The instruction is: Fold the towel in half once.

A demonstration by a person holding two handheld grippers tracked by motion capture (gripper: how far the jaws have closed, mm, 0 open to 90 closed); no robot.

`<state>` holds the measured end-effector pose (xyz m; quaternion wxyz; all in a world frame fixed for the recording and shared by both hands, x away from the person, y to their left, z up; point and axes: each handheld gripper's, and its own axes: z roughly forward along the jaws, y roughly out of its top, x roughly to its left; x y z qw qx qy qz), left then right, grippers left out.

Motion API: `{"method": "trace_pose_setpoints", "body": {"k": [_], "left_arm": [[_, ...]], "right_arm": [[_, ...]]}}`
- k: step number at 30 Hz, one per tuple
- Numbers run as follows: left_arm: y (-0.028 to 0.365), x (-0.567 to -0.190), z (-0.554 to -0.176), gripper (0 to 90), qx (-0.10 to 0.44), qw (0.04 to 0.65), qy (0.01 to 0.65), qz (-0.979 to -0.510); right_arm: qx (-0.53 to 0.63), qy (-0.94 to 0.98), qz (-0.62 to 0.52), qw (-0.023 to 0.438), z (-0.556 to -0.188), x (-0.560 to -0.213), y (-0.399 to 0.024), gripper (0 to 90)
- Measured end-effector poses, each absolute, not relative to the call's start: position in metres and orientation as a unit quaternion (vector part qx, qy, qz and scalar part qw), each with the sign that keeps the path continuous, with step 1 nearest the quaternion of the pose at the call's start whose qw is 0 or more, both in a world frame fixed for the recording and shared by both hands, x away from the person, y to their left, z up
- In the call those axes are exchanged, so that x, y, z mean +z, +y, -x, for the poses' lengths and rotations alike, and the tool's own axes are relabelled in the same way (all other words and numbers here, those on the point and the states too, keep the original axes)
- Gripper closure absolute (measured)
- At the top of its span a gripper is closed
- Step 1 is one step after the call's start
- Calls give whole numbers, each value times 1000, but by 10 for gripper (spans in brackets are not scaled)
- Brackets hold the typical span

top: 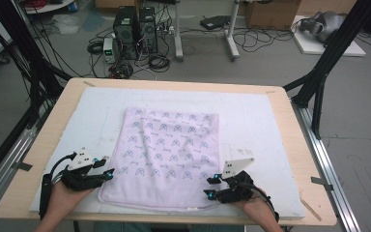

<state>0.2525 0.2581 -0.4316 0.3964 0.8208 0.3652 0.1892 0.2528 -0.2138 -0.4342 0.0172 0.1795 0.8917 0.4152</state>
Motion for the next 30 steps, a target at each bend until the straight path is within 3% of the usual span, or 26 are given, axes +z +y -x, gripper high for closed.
{"method": "trace_pose_setpoints", "body": {"k": [8, 11, 15, 19, 28, 29, 30], "left_arm": [[259, -437, -243, 509, 186, 395, 365, -822], [255, -439, -244, 509, 181, 397, 365, -822], [251, -438, -245, 509, 178, 400, 359, -824], [247, -438, -246, 507, 178, 396, 352, -829], [243, -434, -239, 505, 172, 404, 338, -833], [242, -433, -238, 505, 171, 404, 334, -834], [242, -432, -237, 505, 168, 407, 334, -833]], "right_arm": [[440, 887, -135, -30, -237, -437, -231, 530], [429, 894, -131, -25, -237, -442, -228, 548], [407, 907, -109, -17, -239, -445, -223, 794], [397, 913, -89, -33, -241, -443, -224, 849], [416, 902, -103, -42, -242, -430, -250, 837], [417, 902, -100, -50, -243, -430, -249, 797], [419, 901, -99, -49, -243, -430, -246, 701]]}}
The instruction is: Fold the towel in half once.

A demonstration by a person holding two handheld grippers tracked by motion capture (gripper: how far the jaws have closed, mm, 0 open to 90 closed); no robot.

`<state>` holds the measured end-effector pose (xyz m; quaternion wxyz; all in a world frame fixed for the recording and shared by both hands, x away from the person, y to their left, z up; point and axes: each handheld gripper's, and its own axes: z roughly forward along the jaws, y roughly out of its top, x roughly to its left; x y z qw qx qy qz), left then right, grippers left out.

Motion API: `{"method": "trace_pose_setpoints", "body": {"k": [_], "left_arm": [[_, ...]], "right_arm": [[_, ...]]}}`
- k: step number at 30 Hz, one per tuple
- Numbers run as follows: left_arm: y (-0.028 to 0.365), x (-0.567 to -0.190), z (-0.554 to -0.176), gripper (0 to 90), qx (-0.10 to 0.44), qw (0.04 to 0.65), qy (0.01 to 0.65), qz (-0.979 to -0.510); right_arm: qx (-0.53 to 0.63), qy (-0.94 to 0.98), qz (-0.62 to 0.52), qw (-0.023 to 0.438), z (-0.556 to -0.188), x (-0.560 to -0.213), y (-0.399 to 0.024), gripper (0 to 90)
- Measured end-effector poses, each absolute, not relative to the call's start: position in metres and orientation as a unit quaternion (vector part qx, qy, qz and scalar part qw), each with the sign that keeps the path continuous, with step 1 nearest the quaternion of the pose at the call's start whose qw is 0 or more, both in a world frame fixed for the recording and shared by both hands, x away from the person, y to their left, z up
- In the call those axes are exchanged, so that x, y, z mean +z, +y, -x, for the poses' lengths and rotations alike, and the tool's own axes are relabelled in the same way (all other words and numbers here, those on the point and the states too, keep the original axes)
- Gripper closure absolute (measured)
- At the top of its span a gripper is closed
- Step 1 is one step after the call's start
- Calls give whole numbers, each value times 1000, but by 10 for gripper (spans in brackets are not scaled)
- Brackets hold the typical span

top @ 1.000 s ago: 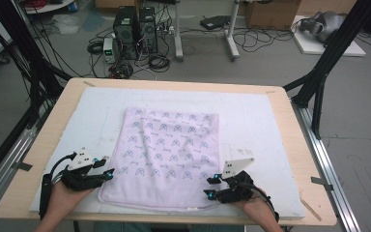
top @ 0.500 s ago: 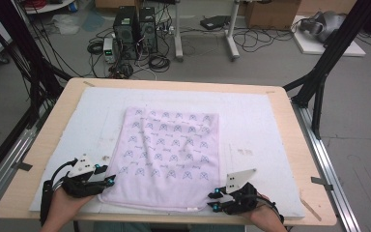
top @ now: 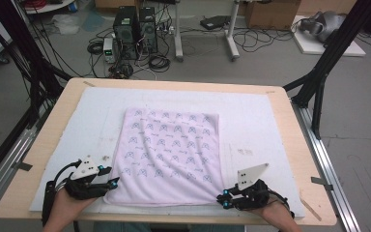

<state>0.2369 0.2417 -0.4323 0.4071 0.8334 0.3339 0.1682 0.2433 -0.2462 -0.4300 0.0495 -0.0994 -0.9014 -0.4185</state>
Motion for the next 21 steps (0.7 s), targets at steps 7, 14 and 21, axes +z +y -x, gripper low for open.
{"method": "trace_pose_setpoints", "body": {"k": [7, 14, 21], "left_arm": [[241, -431, -235, 508, 163, 411, 325, -836], [241, -429, -249, 486, 151, 411, 334, -834], [232, -414, -273, 445, 138, 440, 330, -823]], "right_arm": [[-446, -883, 141, 35, -254, -421, -242, 572], [-442, -874, 200, 6, -281, -422, -236, 487], [-449, -859, 243, -33, -313, -413, -232, 374]]}}
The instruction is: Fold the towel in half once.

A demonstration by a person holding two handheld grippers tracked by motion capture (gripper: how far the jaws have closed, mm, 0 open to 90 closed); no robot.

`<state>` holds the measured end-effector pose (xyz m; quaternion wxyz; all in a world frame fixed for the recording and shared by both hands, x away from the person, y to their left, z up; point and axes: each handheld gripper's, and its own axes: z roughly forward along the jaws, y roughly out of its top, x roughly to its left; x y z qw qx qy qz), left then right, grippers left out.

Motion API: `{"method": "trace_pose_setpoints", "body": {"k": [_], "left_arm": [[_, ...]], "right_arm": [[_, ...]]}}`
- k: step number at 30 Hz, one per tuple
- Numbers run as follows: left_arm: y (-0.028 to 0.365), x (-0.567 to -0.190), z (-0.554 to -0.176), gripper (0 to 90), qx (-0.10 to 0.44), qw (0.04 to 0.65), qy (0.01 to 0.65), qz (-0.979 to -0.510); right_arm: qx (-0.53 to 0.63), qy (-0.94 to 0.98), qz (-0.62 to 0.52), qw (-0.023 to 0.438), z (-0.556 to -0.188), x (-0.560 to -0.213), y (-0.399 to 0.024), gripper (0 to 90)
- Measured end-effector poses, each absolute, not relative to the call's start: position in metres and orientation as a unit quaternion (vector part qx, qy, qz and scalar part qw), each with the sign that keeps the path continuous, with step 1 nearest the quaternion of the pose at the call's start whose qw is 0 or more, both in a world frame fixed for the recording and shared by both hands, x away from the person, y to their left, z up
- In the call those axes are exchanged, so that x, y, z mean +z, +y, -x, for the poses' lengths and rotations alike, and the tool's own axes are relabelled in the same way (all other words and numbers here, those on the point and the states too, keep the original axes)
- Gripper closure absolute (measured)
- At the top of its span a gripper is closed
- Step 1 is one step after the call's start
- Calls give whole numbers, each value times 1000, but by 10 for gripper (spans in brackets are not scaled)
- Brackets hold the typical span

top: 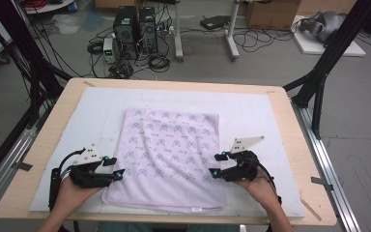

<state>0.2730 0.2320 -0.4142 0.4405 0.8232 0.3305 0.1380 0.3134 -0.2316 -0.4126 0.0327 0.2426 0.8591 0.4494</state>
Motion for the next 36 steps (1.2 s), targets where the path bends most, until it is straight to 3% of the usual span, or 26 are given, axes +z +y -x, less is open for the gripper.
{"method": "trace_pose_setpoints", "body": {"k": [7, 17, 36], "left_arm": [[227, -405, -300, 385, 130, 442, 339, -820], [221, -379, -323, 389, 150, 456, 327, -814], [215, -371, -336, 389, 153, 454, 328, -814]], "right_arm": [[464, 845, -261, 53, -343, -405, -226, 313], [447, 856, -252, 56, -373, -387, -206, 278], [445, 855, -261, 55, -392, -377, -205, 263]]}}
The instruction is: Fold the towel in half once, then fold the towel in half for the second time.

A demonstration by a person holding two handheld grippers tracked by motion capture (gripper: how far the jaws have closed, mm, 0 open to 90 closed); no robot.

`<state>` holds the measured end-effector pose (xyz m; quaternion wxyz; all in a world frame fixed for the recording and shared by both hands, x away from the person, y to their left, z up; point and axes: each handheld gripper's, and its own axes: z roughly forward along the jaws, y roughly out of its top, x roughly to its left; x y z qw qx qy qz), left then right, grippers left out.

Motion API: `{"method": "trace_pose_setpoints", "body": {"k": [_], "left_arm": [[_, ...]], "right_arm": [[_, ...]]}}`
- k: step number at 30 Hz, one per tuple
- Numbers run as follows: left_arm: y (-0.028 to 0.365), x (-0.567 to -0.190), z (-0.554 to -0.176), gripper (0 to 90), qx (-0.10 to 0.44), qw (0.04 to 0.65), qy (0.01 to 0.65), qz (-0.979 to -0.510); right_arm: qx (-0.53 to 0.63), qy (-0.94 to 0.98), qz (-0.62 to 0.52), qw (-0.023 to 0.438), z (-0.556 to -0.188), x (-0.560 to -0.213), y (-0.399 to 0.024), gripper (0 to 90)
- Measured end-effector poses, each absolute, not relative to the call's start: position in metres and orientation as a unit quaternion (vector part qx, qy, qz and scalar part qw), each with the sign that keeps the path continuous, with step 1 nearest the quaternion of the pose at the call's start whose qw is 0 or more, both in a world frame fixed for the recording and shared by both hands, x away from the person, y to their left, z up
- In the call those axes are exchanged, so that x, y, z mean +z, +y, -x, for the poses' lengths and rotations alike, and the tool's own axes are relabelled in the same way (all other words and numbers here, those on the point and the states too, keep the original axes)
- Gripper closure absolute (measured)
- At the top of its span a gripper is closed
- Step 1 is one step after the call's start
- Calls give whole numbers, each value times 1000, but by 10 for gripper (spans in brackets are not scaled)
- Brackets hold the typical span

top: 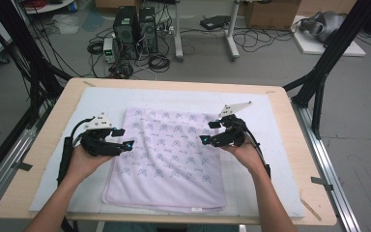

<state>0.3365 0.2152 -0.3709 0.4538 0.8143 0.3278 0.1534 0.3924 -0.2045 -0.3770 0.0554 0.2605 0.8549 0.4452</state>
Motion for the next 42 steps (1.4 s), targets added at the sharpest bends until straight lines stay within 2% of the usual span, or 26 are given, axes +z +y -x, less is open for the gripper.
{"method": "trace_pose_setpoints", "body": {"k": [18, 29, 37, 42], "left_arm": [[215, -366, -361, 403, 155, 453, 352, -805], [217, -348, -404, 405, 172, 437, 364, -804], [219, -384, -431, 407, 169, 428, 389, -798], [220, -414, -441, 440, 168, 391, 410, -806]], "right_arm": [[454, 846, -271, 71, -408, -368, -209, 263], [456, 827, -317, 87, -425, -374, -230, 288], [418, 833, -346, 107, -448, -391, -231, 304], [403, 831, -367, 109, -458, -409, -225, 358]]}}
